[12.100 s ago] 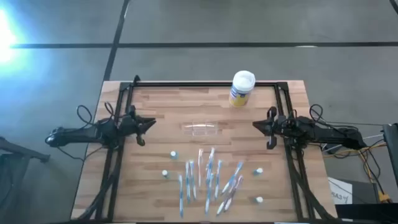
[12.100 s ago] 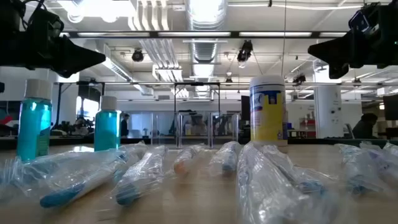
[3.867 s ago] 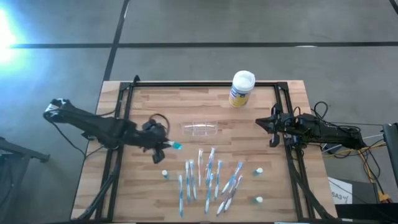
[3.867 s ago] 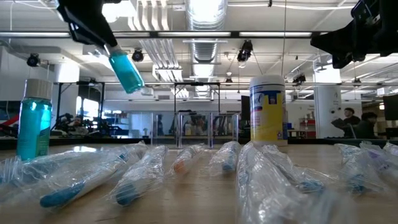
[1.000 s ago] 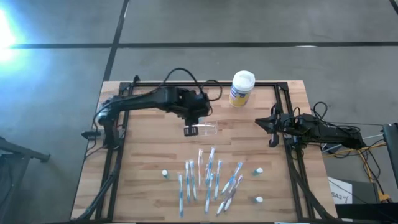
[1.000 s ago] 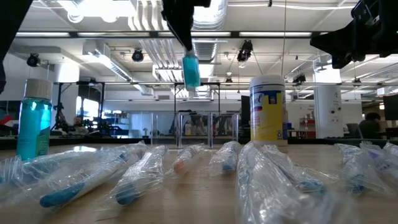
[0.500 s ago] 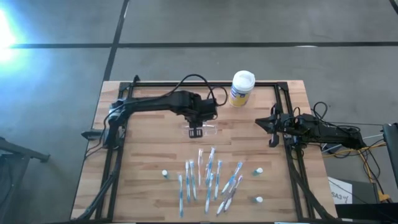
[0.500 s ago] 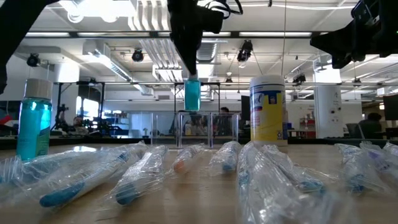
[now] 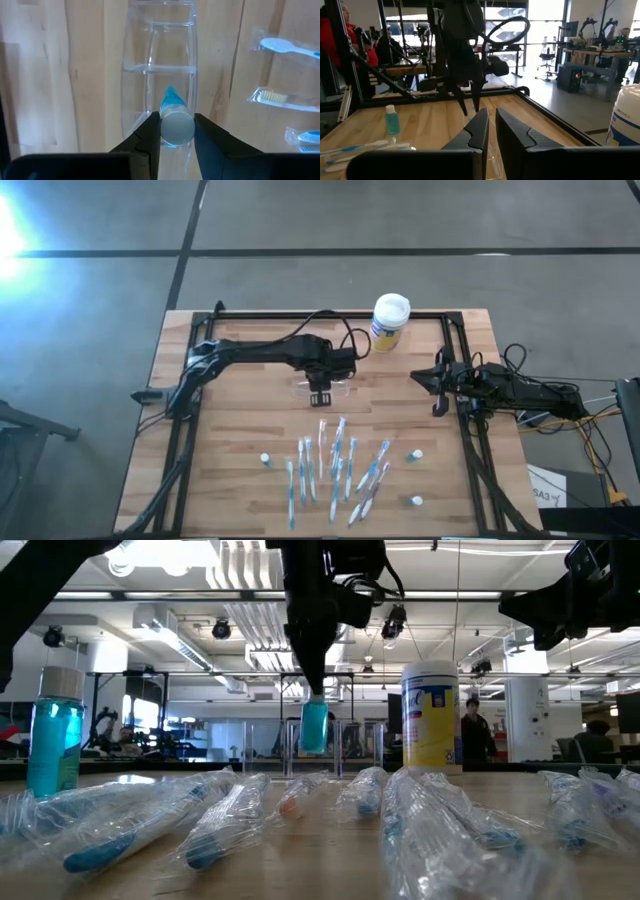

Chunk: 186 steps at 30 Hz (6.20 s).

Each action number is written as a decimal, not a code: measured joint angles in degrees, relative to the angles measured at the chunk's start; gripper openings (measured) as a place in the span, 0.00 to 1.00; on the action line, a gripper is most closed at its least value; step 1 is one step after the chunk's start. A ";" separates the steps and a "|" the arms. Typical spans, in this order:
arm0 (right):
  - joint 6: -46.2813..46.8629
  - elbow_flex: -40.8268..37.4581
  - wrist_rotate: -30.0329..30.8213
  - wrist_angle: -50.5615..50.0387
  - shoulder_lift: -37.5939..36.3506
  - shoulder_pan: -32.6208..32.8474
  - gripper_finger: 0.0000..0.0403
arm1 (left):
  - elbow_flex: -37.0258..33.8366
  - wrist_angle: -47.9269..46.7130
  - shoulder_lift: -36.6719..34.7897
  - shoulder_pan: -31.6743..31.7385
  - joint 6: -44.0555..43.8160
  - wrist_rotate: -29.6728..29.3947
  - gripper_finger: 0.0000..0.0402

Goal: Pick & Place toothbrushing station
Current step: Put the blue mouthwash into the transparent organizer

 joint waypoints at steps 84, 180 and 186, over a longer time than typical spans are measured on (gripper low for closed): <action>0.41 -0.17 -0.02 -0.35 0.00 -0.02 0.08 | -30.09 23.37 -51.40 -11.17 -13.81 -4.30 0.36; 0.61 -0.33 0.00 -0.33 0.02 0.00 0.08 | -66.27 49.45 -63.29 -27.28 0.23 4.43 0.03; 0.61 -0.33 0.00 -0.30 0.02 -0.02 0.08 | -56.08 39.21 -53.49 -31.67 10.83 4.41 0.04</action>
